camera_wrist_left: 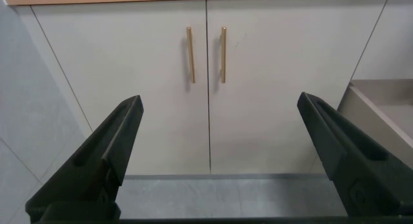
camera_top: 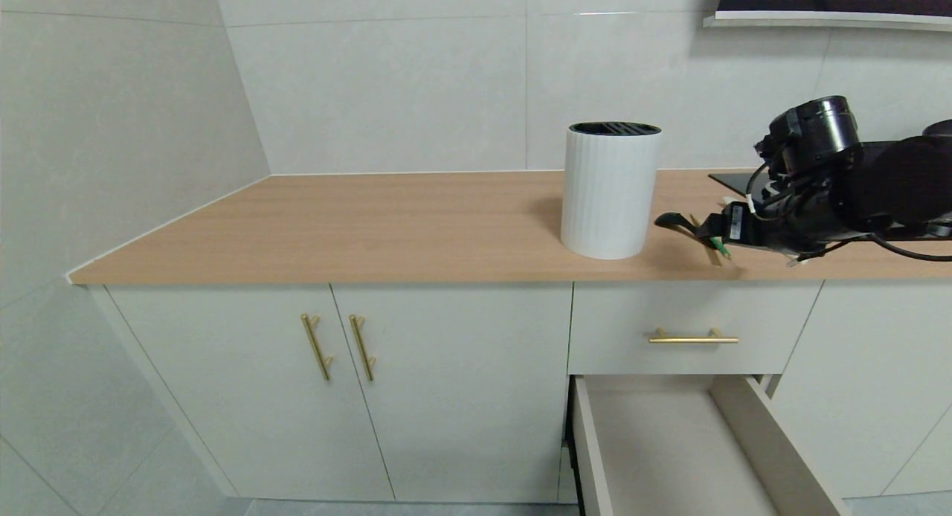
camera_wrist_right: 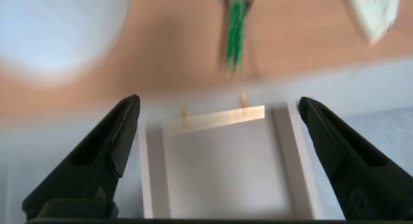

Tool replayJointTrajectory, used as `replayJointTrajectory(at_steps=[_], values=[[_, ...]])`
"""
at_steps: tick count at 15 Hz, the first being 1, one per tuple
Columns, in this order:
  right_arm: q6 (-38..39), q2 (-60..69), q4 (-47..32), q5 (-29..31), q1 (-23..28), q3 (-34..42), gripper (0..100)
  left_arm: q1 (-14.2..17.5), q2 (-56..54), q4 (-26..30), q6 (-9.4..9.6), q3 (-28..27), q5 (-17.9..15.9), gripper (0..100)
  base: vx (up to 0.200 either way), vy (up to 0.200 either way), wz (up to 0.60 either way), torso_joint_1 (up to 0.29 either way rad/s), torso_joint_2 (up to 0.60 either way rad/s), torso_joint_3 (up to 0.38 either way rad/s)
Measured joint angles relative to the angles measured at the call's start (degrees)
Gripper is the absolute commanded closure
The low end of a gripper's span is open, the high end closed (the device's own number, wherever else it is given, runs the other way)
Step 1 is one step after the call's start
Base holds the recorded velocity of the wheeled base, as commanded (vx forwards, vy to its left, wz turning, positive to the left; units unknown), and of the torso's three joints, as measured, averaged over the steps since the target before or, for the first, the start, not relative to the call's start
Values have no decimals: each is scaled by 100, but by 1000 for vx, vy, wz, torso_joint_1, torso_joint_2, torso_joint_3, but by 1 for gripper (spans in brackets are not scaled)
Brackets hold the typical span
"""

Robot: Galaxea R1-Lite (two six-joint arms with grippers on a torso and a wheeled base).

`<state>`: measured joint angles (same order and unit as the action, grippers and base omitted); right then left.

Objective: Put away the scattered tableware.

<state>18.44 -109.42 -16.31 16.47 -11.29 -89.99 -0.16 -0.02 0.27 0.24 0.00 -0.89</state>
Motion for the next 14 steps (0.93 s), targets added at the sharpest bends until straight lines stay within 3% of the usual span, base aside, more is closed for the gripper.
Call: replayJointTrajectory(at_steps=[6, 11, 12, 14], values=[[66, -670, 800, 132, 93, -105, 0, -2, 0, 0, 2, 0, 0, 0, 0, 0, 0, 0, 0, 0], [63, -955, 909, 206, 241, -204, 0, -2, 0, 0, 2, 0, 0, 0, 0, 0, 0, 0, 0, 0], [66, -984, 909, 206, 250, -212, 100, -2, 0, -2, 2, 0, 0, 0, 0, 0, 0, 0, 0, 0], [63, -1023, 912, 206, 274, -226, 100, -2, 0, 0, 2, 0, 0, 0, 0, 0, 0, 0, 0, 0]])
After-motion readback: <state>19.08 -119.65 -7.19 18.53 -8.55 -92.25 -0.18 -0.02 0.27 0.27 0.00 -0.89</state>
